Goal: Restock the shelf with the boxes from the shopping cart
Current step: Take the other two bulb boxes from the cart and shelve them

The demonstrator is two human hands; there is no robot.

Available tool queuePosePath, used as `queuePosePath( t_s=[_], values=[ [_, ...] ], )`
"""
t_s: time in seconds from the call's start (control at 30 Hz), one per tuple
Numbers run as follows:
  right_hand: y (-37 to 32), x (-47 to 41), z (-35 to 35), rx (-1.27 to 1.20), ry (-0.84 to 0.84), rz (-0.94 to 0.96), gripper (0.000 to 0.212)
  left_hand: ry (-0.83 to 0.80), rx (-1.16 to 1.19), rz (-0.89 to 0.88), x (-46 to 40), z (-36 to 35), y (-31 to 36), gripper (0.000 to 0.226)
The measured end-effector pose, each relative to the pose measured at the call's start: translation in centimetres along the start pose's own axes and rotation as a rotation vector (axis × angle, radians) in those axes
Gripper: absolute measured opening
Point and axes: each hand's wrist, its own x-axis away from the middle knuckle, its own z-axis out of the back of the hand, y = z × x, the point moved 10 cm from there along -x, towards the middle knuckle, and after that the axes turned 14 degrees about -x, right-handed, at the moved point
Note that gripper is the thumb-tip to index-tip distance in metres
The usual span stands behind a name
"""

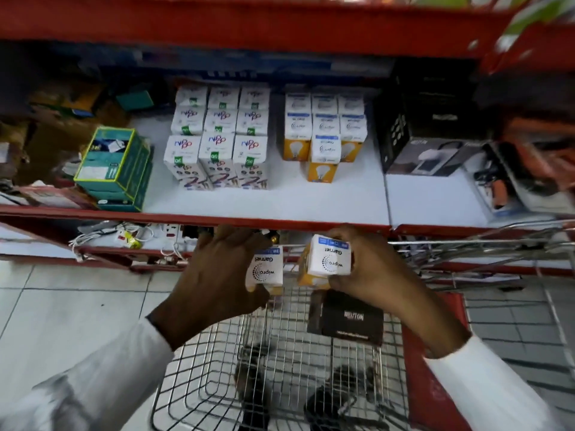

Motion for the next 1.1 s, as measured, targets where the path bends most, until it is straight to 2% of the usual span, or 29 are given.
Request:
queuePosePath(
  t_s=[0.13,0.33,0.53,0.73,1.1],
  values=[
    [-1.2,-0.9,7.4,0.001,0.109,0.004,0.074,0.07,-0.017,-0.006,-4.0,5.2,0.1,0.082],
    [-0.8,-6.7,13.0,0.14,0.231,0.045,0.072,0.068,-0.07,0.029,-13.6,5.8,-0.6,0.077],
    [-0.3,-13.5,13.5,0.259,0.238,0.102,0.066,0.0,-0.167,0.06,-20.6,3.5,-1.0,0.073],
    [-0.2,-16.9,12.5,0.509,0.208,0.128,0.066,0.008,-0.22,0.088,-23.2,1.8,-1.3,0.074],
    [0.7,-17.6,11.5,0.473,0.205,0.156,0.076,0.117,-0.131,0.089,-23.1,1.1,-1.4,0.065]
  ],
)
